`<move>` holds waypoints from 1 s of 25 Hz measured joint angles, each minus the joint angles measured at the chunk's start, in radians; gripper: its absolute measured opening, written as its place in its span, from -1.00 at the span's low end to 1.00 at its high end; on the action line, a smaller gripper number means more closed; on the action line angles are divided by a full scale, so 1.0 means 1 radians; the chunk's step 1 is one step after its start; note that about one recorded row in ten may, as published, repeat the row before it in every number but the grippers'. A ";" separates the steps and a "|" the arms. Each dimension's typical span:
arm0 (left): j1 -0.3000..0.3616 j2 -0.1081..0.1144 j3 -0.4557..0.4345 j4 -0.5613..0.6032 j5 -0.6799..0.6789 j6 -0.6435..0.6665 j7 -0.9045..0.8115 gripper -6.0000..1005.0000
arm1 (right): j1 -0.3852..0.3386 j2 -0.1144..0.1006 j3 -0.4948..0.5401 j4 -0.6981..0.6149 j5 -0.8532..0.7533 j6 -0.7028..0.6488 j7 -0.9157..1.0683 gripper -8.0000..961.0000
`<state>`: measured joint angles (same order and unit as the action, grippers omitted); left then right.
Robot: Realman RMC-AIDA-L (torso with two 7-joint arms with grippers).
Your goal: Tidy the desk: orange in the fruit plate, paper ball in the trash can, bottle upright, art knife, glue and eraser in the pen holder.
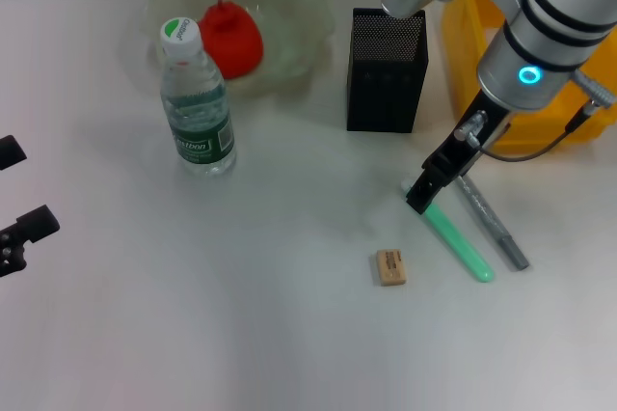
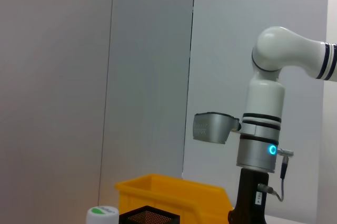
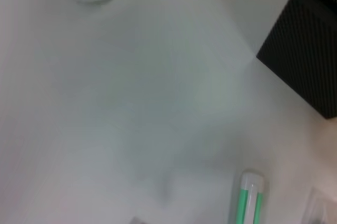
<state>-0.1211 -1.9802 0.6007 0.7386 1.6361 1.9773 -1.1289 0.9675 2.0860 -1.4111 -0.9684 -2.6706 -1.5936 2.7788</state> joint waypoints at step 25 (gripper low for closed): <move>-0.001 -0.011 0.001 -0.021 0.038 0.001 0.015 0.62 | 0.059 0.006 -0.089 0.228 0.018 0.188 0.024 0.64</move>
<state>-0.1217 -1.9911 0.6014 0.7173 1.6741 1.9782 -1.1138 1.0263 2.0918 -1.4997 -0.7402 -2.6521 -1.4055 2.8032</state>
